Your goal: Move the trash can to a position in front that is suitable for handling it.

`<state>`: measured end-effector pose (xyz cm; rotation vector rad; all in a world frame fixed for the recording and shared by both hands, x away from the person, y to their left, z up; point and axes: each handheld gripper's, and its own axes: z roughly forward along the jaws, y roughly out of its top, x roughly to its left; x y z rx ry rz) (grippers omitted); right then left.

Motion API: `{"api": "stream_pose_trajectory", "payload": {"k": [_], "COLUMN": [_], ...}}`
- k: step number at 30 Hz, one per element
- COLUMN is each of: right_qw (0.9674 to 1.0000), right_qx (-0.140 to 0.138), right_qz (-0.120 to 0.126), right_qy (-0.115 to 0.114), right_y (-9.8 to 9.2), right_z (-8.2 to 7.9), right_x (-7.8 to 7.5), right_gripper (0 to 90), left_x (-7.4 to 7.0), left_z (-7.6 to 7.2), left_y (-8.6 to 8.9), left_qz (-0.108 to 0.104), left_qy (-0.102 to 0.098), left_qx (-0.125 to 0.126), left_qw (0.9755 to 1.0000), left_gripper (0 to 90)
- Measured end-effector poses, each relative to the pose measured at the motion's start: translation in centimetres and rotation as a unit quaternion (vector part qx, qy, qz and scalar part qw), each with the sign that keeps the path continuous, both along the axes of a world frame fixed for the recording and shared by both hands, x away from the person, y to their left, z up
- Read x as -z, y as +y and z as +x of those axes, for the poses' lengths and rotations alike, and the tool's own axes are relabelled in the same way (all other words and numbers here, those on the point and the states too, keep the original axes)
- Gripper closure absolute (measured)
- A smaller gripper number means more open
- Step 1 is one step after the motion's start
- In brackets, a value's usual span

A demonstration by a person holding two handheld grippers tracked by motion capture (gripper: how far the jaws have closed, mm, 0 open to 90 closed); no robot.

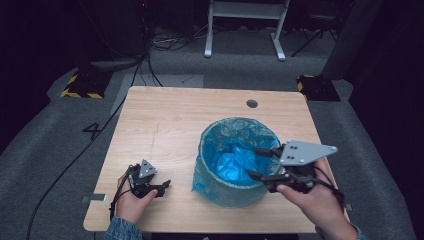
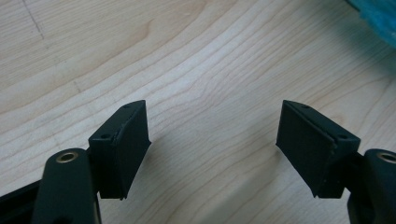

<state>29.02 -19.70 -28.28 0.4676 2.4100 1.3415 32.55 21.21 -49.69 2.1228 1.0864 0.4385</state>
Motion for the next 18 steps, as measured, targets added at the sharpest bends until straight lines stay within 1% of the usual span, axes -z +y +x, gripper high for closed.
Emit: {"api": "stream_pose_trajectory", "payload": {"k": [3,5,8,9,11,12,13,14,15,16,17,18], "right_qw": [0.9993,0.9982,0.9959,0.9949,0.9935,0.9935,0.9918,0.9915,0.9915,0.9898,0.9890,0.9884], "right_qx": [0.032,0.052,0.088,0.098,0.113,0.113,0.124,0.127,0.127,0.139,0.145,0.148], "right_qz": [0.019,0.026,0.021,0.018,0.017,0.017,0.023,0.024,0.024,0.019,0.014,0.013], "right_qy": [-0.008,-0.010,-0.013,-0.010,0.000,0.000,0.017,0.020,0.020,0.026,0.026,0.029], "right_y": [-2.8,-4.6,-7.0,-7.7,-9.1,-9.1,-10.4,-10.8,-10.8,-11.6,-12.0,-12.2], "right_z": [0.0,0.1,0.5,0.7,1.0,1.0,1.4,1.5,1.5,1.8,1.9,2.0], "right_x": [-0.6,-0.9,-0.7,-0.4,0.2,0.2,1.2,1.6,1.6,2.6,3.2,3.6], "right_gripper": [39.1,39.0,38.8,38.7,38.7,38.7,38.8,38.9,38.9,38.8,38.6,38.3], "left_x": [-0.1,-0.1,-0.3,-0.3,-0.5,-0.5,-0.5,-0.6,-0.6,-0.6,-0.7,-0.7], "left_z": [-0.2,-0.3,-0.4,-0.4,-0.4,-0.4,-0.5,-0.5,-0.5,-0.6,-0.6,-0.7], "left_y": [-0.1,-0.2,-0.4,-0.4,-0.6,-0.6,-0.8,-0.9,-0.9,-1.0,-1.1,-1.2], "left_qz": [0.001,0.001,0.000,0.000,0.000,0.000,0.000,-0.001,-0.001,-0.003,-0.001,-0.004], "left_qy": [0.001,0.000,-0.003,-0.003,-0.003,-0.003,-0.001,0.001,0.001,0.000,-0.002,-0.003], "left_qx": [0.004,0.005,0.007,0.007,0.017,0.017,0.027,0.031,0.031,0.034,0.036,0.036], "left_qw": [1.0000,1.0000,1.0000,1.0000,0.9998,0.9998,0.9996,0.9995,0.9995,0.9994,0.9993,0.9993], "left_gripper": [24.8,24.9,24.8,24.8,24.7,24.4,23.8,23.5,23.4,23.4,23.3,23.3]}}
